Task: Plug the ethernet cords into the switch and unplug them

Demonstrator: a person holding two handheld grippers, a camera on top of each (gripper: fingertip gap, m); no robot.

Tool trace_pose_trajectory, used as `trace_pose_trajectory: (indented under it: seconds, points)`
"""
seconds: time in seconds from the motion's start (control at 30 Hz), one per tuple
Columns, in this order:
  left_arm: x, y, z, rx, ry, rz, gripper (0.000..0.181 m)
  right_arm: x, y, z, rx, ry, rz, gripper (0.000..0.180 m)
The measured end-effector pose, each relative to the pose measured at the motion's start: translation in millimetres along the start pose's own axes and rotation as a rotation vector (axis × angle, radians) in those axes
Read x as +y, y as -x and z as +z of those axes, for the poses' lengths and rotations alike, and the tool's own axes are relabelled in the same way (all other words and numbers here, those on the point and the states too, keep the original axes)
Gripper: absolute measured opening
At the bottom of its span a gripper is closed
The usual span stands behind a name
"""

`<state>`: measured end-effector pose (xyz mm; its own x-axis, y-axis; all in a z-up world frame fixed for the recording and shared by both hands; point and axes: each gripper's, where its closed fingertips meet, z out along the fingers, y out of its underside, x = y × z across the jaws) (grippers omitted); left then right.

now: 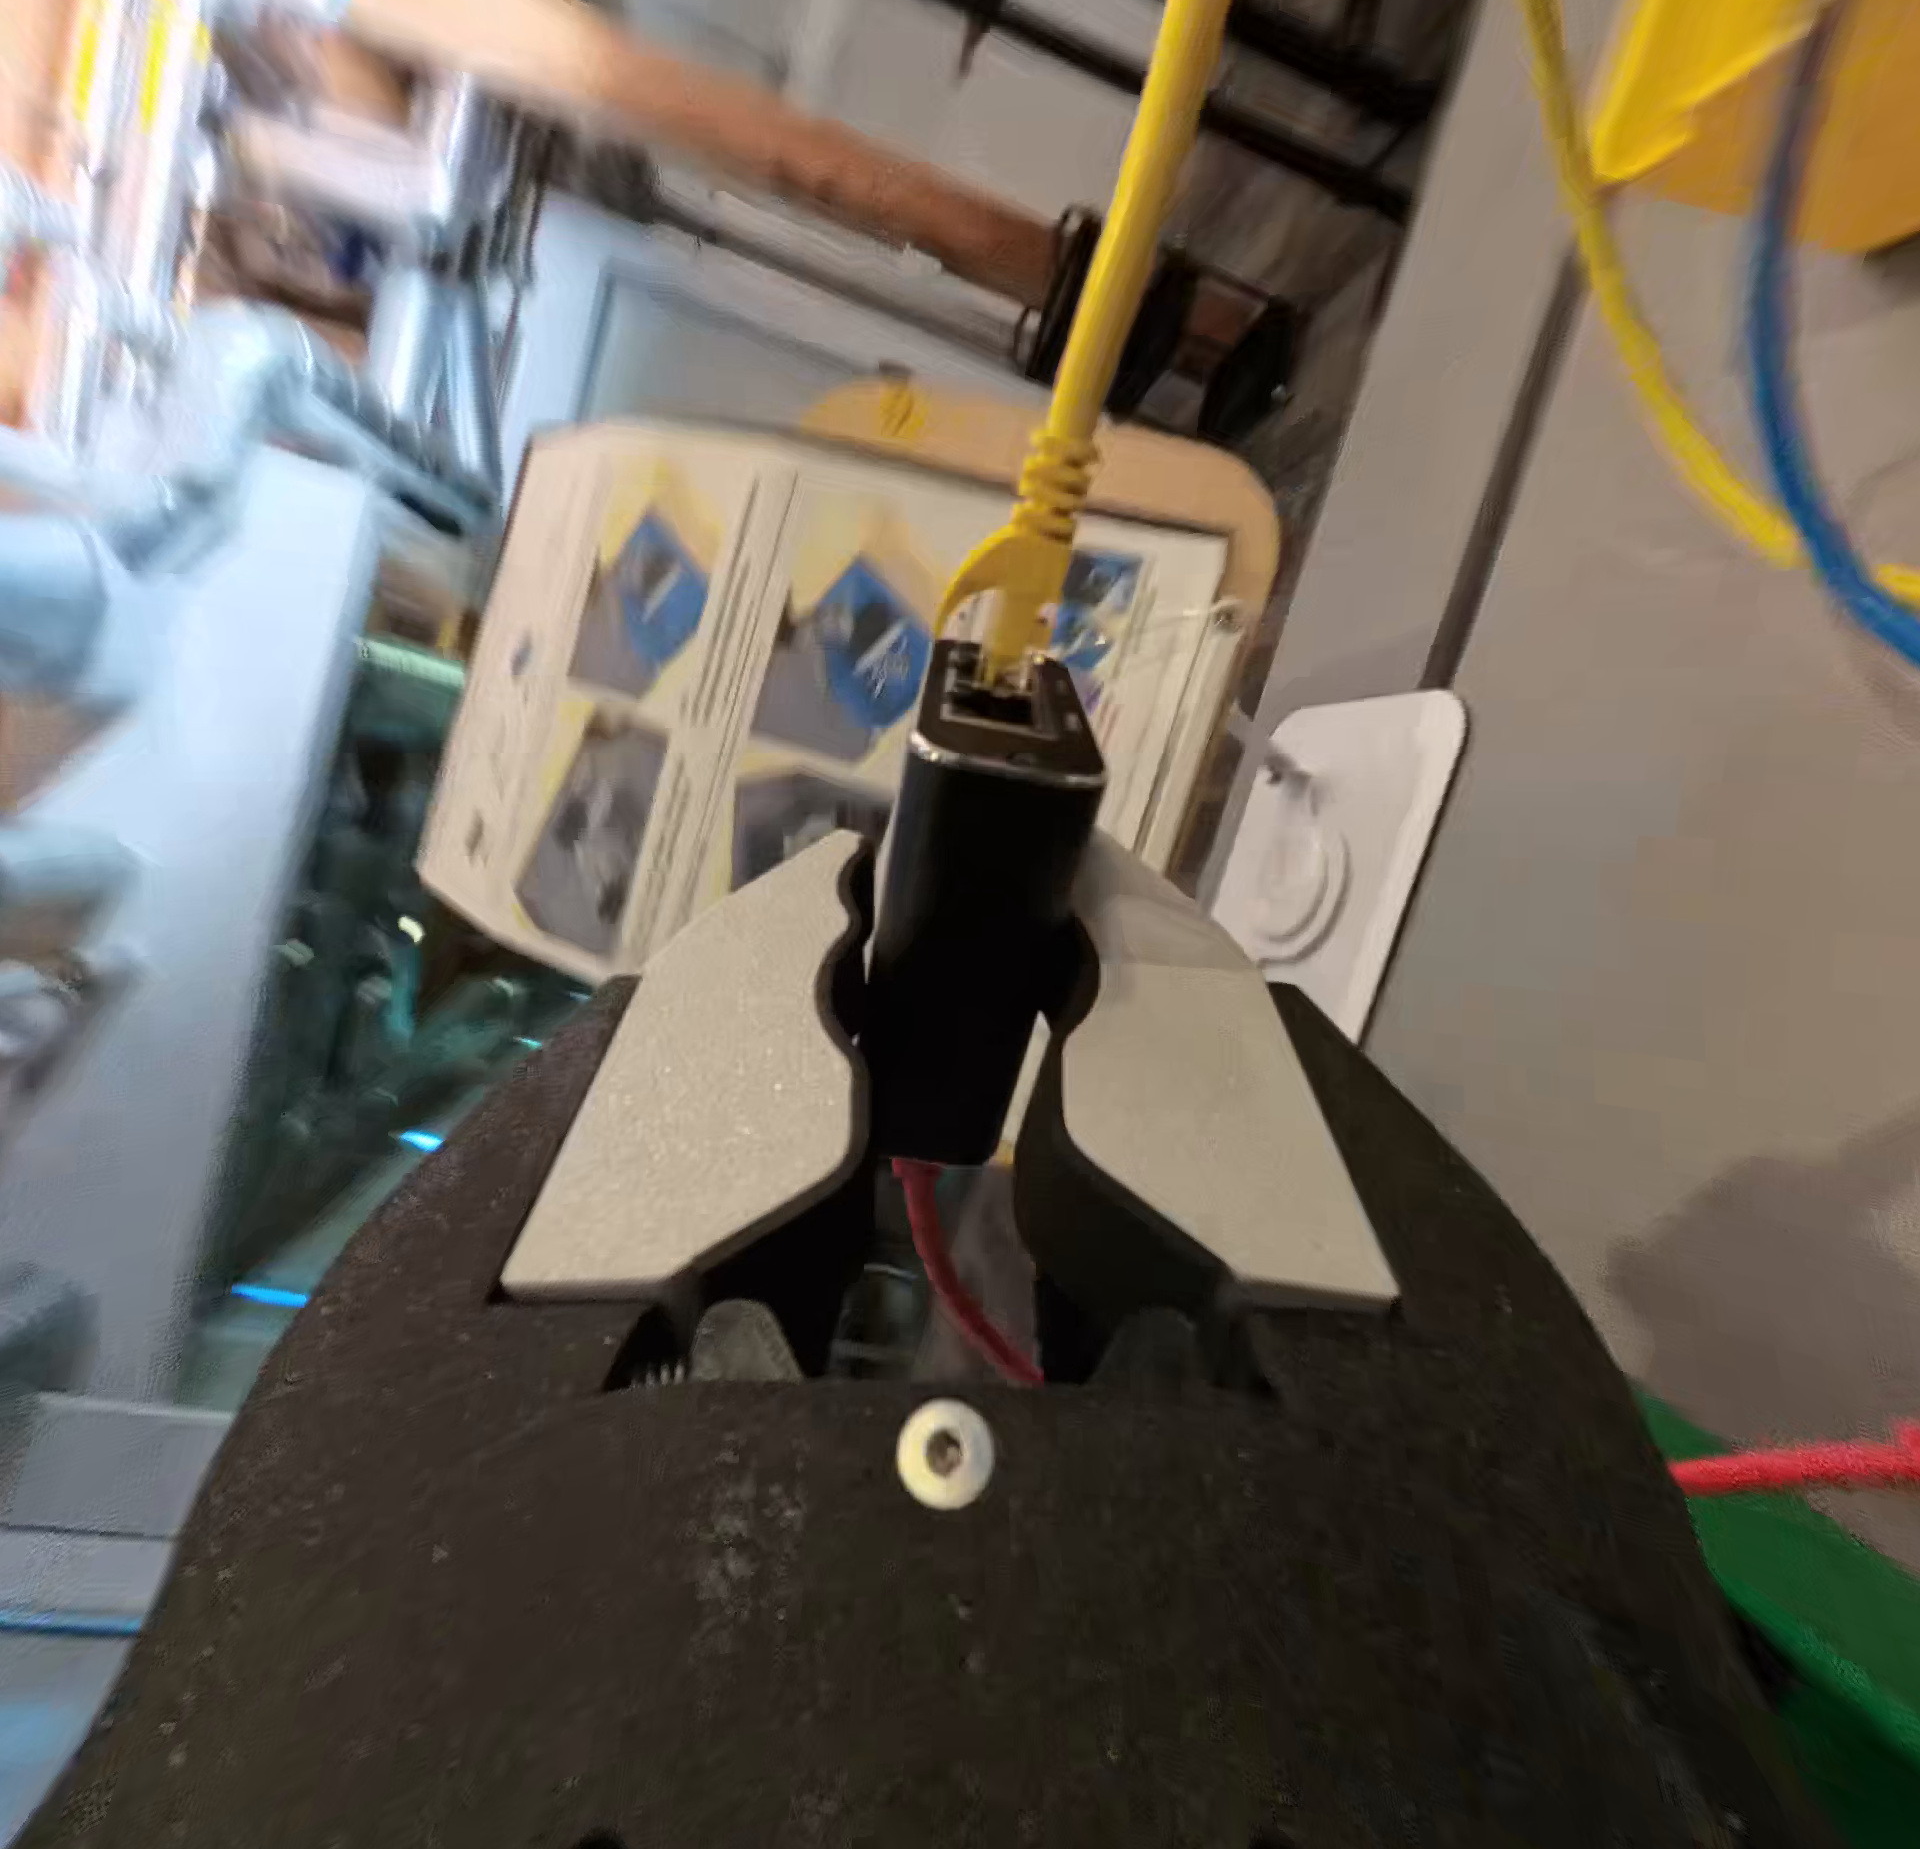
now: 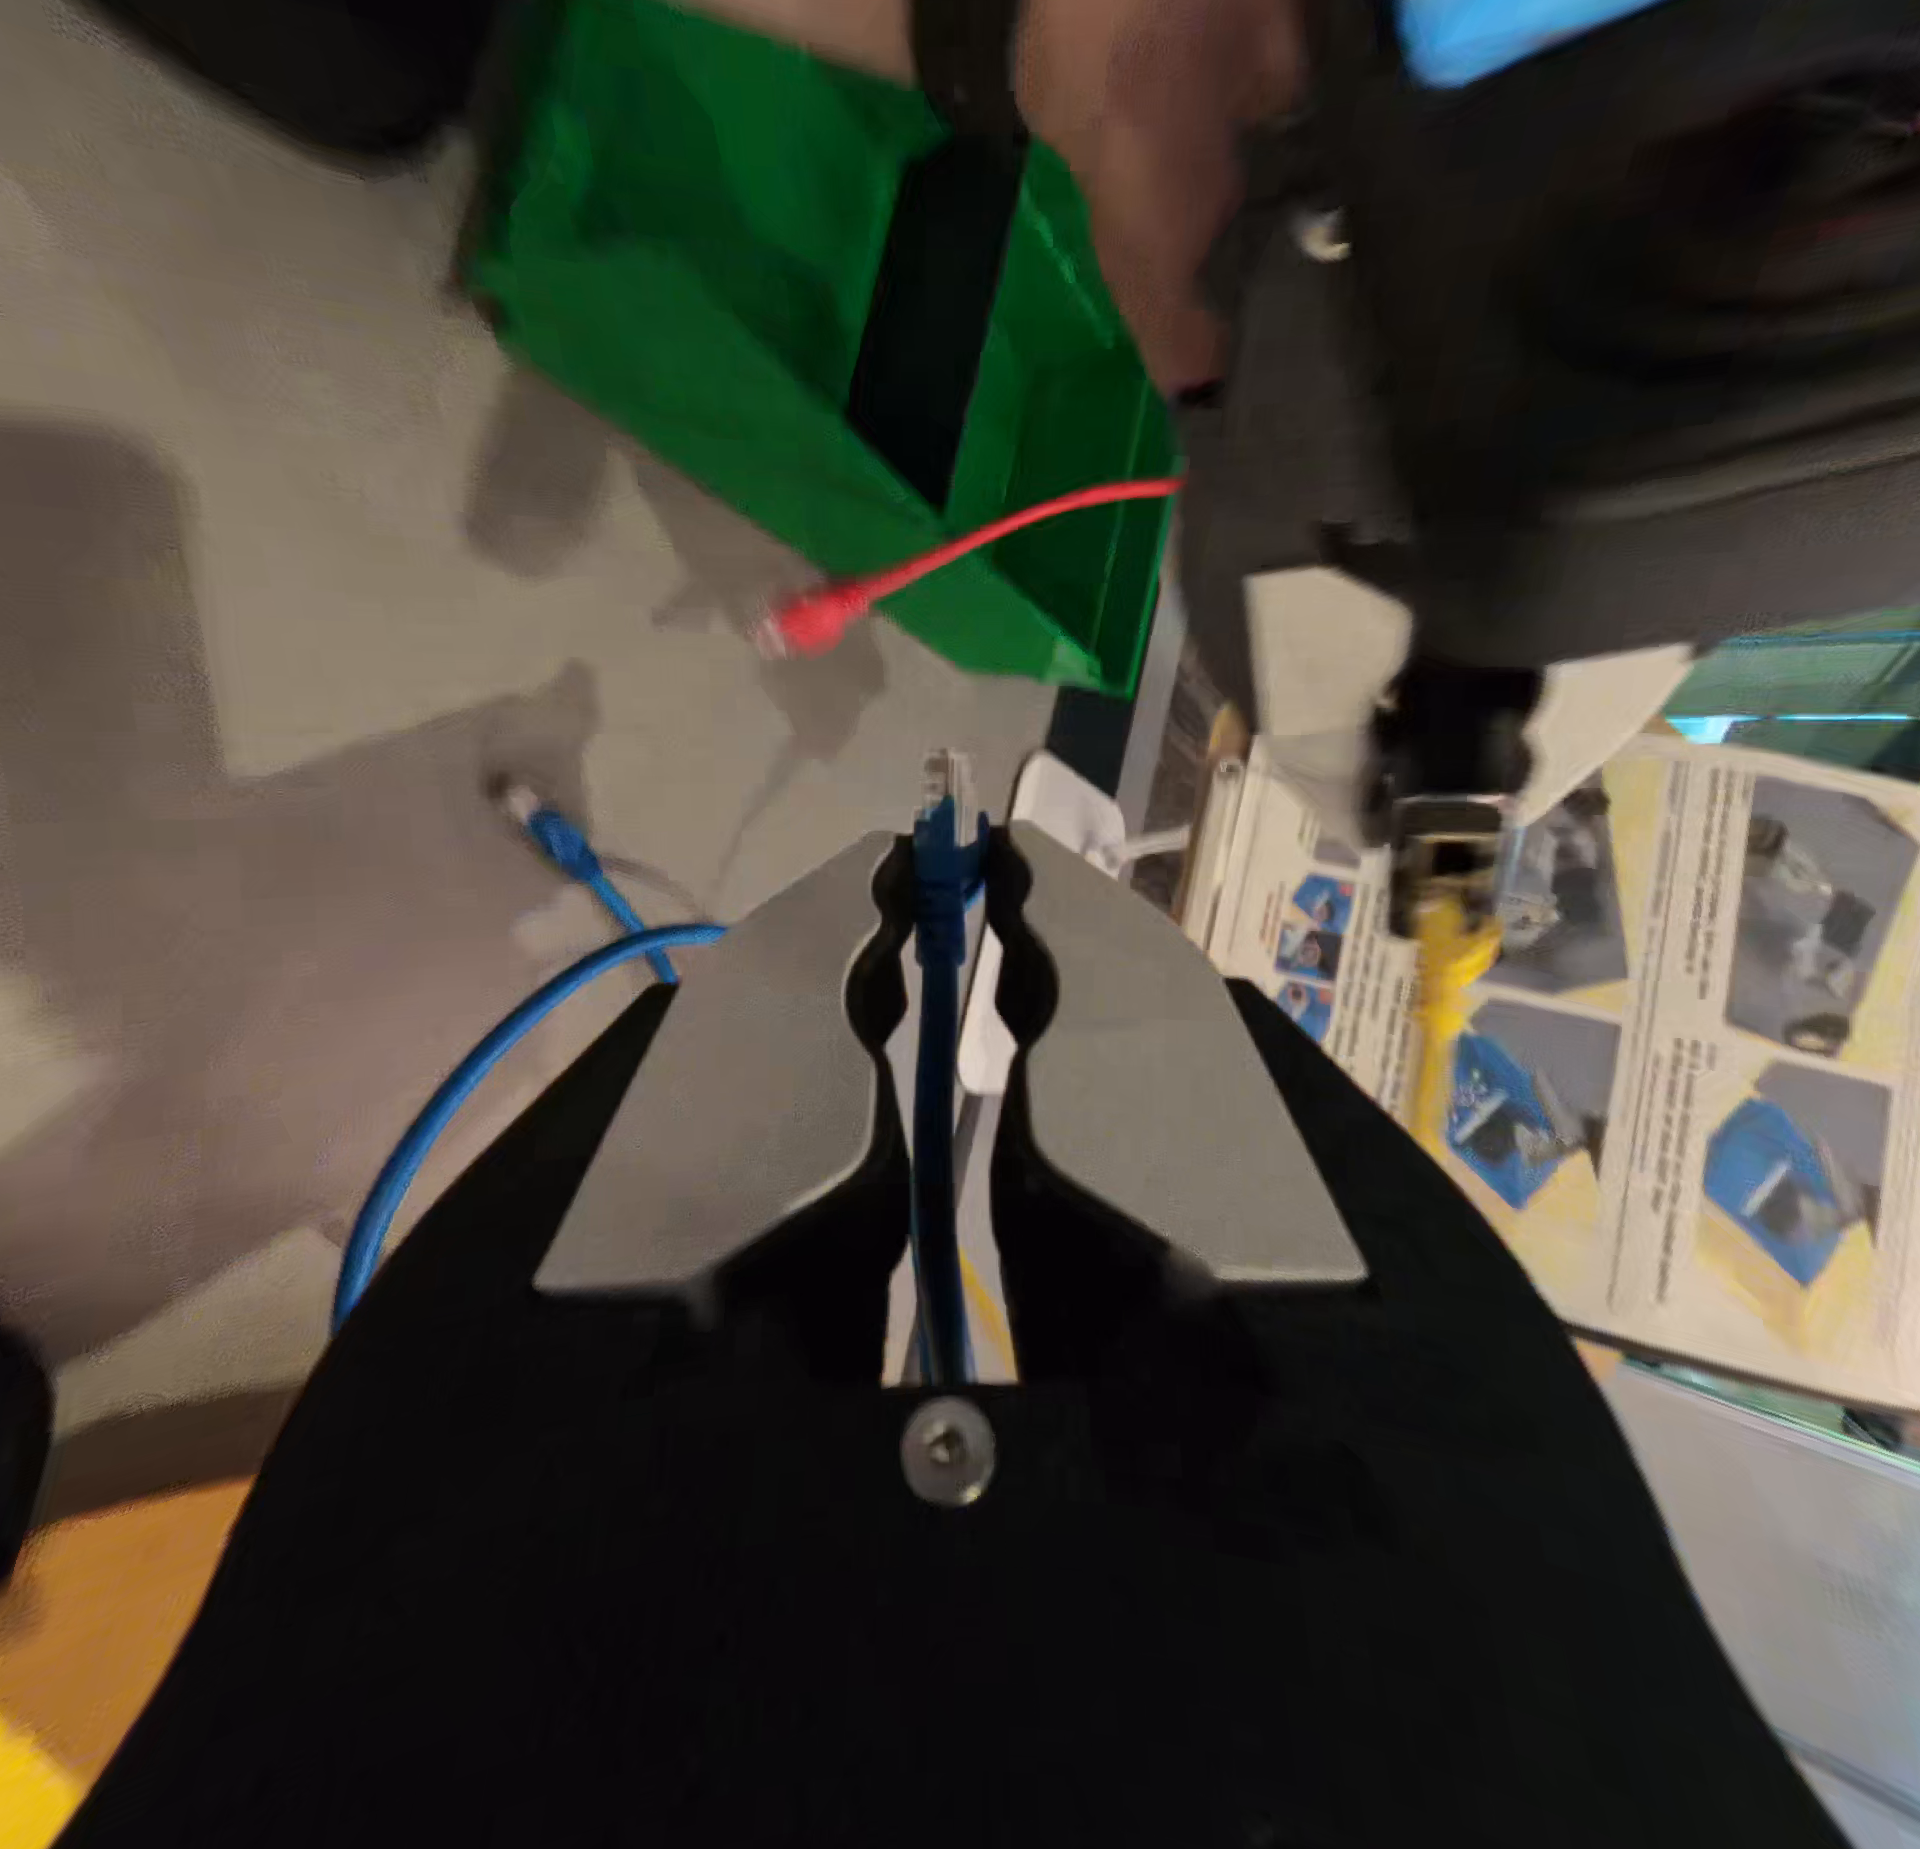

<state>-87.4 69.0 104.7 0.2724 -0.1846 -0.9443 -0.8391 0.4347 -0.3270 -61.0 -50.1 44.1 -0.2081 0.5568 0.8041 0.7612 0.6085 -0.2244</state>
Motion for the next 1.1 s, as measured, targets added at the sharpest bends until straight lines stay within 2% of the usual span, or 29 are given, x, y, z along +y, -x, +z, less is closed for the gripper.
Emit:
trace_pose_trajectory:
  seconds: [0.07,0.13,0.33,0.47,0.6,0.73,0.9,0.97,1.1]
  points:
    - [9.2,16.6,-20.9,0.102,-0.121,-0.174,0.027,4.8,-23.9,12.7,0.167,0.121,-0.045,0.016]
    - [11.5,38.7,-44.7,0.051,-0.203,-0.218,0.027,-4.2,-28.1,11.4,0.174,0.048,-0.005,0.015]
    - [22.7,59.5,-44.6,-0.056,-0.149,-0.307,0.029,-7.3,-58.5,-51.8,0.345,-0.118,0.117,0.015]
    - [28.6,66.9,-40.4,-0.052,-0.125,-0.496,0.028,17.3,-73.5,-89.6,0.468,-0.118,0.215,0.015]
    - [37.1,80.1,-48.5,-0.098,-0.115,-0.534,0.028,34.6,-89.6,-115.2,0.581,-0.178,0.322,0.015]
    - [60.1,94.2,-53.8,-0.175,-0.036,-0.563,0.029,39.7,-99.6,-131.6,0.632,-0.158,0.334,0.015]
    - [85.5,108.6,-63.0,-0.216,-0.009,-0.745,0.028,25.5,-111.8,-152.8,0.556,-0.132,0.284,0.015]
    - [80.3,107.8,-67.5,-0.175,-0.078,-0.695,0.026,21.8,-122.0,-164.8,0.56,-0.097,0.272,0.015]
    - [78.8,113.1,-76.9,-0.193,-0.093,-0.673,0.026,31.7,-150.7,-188.2,0.583,0.037,0.264,0.015]
